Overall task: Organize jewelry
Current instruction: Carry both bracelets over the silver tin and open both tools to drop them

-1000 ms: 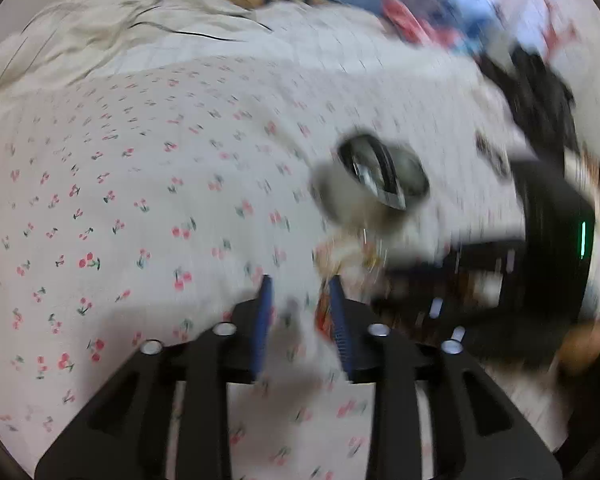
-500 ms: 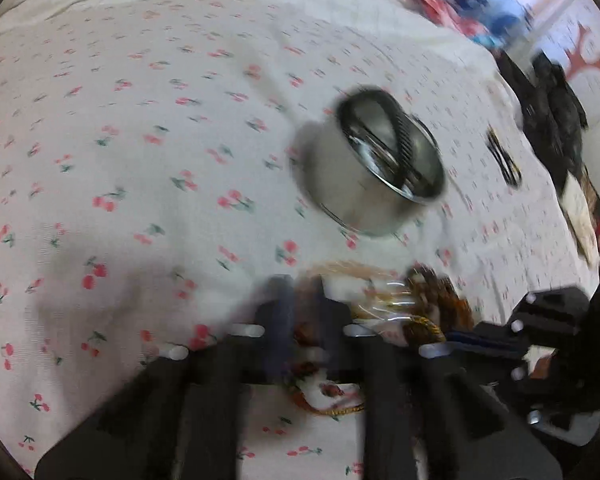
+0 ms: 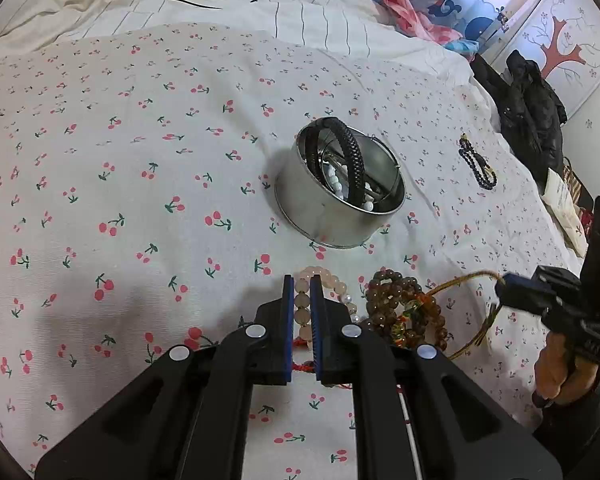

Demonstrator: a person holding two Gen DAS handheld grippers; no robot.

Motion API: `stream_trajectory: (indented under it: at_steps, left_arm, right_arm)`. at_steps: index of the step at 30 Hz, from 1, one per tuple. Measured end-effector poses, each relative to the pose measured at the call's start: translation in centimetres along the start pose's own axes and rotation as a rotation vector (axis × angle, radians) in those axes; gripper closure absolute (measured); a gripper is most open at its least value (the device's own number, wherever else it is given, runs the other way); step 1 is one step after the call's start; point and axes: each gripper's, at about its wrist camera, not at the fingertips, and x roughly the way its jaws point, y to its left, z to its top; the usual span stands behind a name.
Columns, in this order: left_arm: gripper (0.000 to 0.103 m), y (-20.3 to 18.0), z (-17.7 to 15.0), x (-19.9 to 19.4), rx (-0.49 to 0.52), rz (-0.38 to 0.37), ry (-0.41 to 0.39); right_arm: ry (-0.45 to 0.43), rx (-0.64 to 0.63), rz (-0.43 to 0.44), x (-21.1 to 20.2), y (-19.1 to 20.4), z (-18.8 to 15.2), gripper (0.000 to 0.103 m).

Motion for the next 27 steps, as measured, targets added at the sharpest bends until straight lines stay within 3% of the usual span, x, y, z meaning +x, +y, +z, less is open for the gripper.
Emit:
stream_trajectory:
  at_steps: [8, 17, 27]
  left_arm:
    - [0.096, -0.2, 0.5, -1.8, -0.020, -0.077, -0.057]
    - [0.096, -2.6, 1.8, -4.8, -0.009, -0.134, -0.152]
    - [0.096, -4.3, 6.0, -4.8, -0.095, -0.196, -0.275]
  right_arm:
    - [-0.061, 0.075, 0.026, -1.5, -1.9, 0.9, 0.099]
    - [-0.174, 0.065, 0.066, -3.1, -1.0, 3.5, 0.099]
    - [-0.189, 0.050, 0.065, -1.3, -1.5, 6.9, 0.099]
